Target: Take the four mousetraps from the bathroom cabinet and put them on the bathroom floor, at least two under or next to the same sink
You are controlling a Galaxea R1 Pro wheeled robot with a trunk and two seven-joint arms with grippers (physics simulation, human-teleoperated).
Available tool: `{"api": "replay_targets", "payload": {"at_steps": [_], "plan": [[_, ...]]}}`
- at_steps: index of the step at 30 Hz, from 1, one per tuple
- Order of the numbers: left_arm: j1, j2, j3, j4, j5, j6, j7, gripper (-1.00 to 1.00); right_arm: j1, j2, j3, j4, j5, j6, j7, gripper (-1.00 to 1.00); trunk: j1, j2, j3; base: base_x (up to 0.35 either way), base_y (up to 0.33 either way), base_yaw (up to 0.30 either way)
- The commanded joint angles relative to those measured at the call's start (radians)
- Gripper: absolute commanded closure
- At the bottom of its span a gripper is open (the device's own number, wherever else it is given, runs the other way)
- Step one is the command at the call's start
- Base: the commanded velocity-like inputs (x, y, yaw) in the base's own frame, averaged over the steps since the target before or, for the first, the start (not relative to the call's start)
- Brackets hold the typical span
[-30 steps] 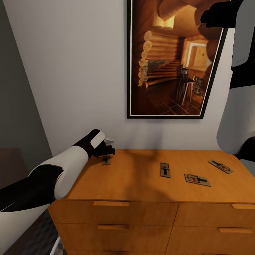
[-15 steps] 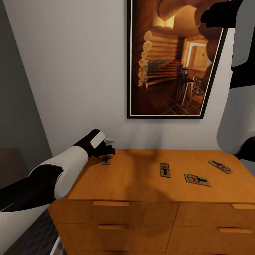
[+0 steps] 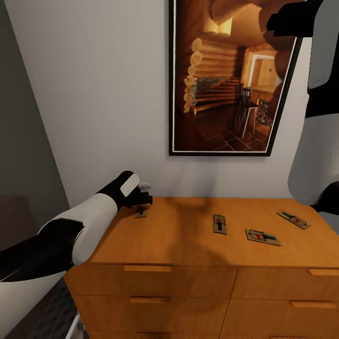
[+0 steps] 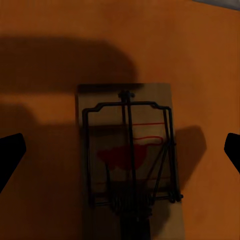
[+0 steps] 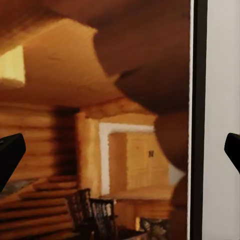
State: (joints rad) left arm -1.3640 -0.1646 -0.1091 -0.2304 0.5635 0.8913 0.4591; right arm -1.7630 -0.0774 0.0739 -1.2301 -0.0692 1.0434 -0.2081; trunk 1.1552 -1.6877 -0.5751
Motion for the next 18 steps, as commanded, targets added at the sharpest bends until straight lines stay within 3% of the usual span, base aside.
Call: {"api": "replay_targets", "payload": {"at_steps": [1, 18], "plan": [[0.0, 0.0, -0.004, 0.013, 0.018, 0.002, 0.007, -1.0, -0.001, -0.001, 0.003, 0.0, -0.008, 0.004, -0.008, -1.0, 0.0, 0.0, -0.001, 0.0, 0.0, 0.0], [0.002, 0.0, -0.004, 0.011, 0.018, 0.0, 0.01, -1.0, -0.001, -0.001, 0.015, 0.0, -0.008, 0.004, -0.008, -1.0, 0.0, 0.0, -0.001, 0.0, 0.0, 0.0]]}}
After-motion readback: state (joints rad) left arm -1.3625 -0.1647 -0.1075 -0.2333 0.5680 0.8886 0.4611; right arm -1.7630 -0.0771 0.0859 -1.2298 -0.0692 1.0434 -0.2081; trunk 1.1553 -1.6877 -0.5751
